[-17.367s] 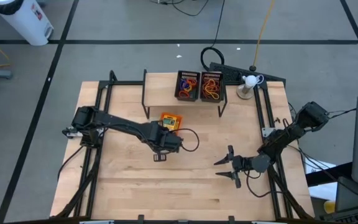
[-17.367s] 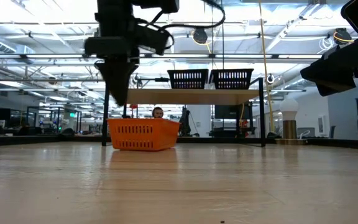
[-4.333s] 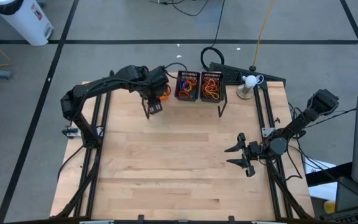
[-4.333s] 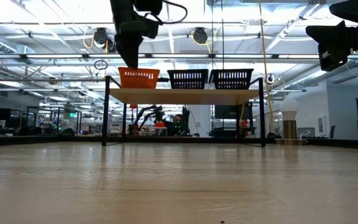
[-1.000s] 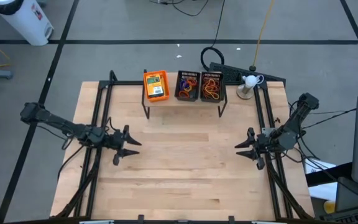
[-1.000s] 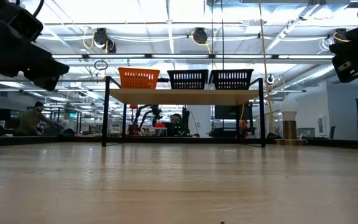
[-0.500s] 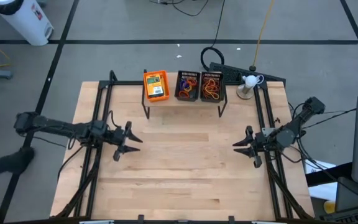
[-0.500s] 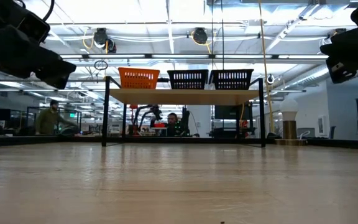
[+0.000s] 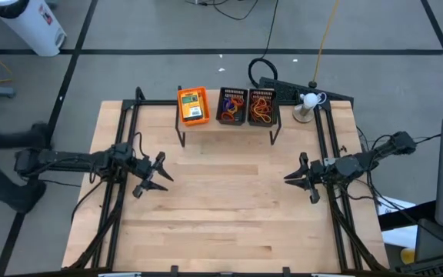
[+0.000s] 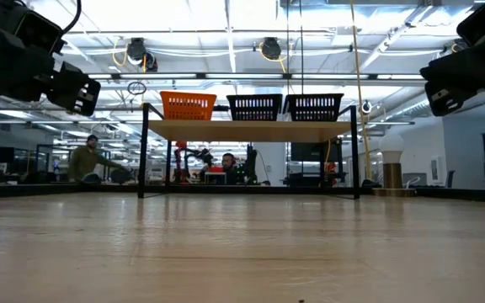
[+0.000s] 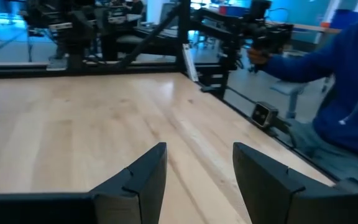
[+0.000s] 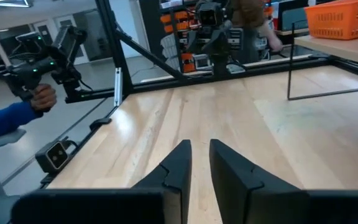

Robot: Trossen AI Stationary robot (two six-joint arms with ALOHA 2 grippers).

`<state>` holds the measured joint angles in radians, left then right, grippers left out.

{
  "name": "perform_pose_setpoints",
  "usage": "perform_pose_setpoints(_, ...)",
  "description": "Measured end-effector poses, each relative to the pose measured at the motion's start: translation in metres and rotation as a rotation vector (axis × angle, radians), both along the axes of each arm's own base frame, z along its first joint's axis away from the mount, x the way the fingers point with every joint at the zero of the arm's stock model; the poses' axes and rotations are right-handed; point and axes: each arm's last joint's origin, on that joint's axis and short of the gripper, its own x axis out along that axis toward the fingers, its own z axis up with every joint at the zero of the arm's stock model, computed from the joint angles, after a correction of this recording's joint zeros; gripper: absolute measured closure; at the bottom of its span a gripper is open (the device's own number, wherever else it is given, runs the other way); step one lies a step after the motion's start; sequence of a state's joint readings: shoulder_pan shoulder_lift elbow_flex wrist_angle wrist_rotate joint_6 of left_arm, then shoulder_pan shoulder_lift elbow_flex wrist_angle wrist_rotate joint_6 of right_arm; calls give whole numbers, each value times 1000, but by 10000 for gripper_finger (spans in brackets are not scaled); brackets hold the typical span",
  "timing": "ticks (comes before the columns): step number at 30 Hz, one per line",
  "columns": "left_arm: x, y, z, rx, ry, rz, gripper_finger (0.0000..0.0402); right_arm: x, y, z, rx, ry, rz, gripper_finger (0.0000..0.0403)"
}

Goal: Pick & Place Office Desk Supplies
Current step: Return to Home Position

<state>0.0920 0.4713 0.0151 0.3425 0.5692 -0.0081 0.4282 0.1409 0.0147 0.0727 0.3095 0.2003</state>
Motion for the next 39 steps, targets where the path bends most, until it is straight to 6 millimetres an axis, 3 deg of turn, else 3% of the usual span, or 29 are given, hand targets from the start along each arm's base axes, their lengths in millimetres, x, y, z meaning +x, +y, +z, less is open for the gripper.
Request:
perform_pose_setpoints(16,3,23,-13,47,80,103,217,6,-22,-3,-21,37,-58,400)
perform_pose_setpoints(24,4,36,-19,7,151,240,217,7,-26,-4,-22,43,-99,402)
perform_pose_setpoints(39,2,21,-8,-46,89,148,217,7,-26,-4,-15,47,-100,402)
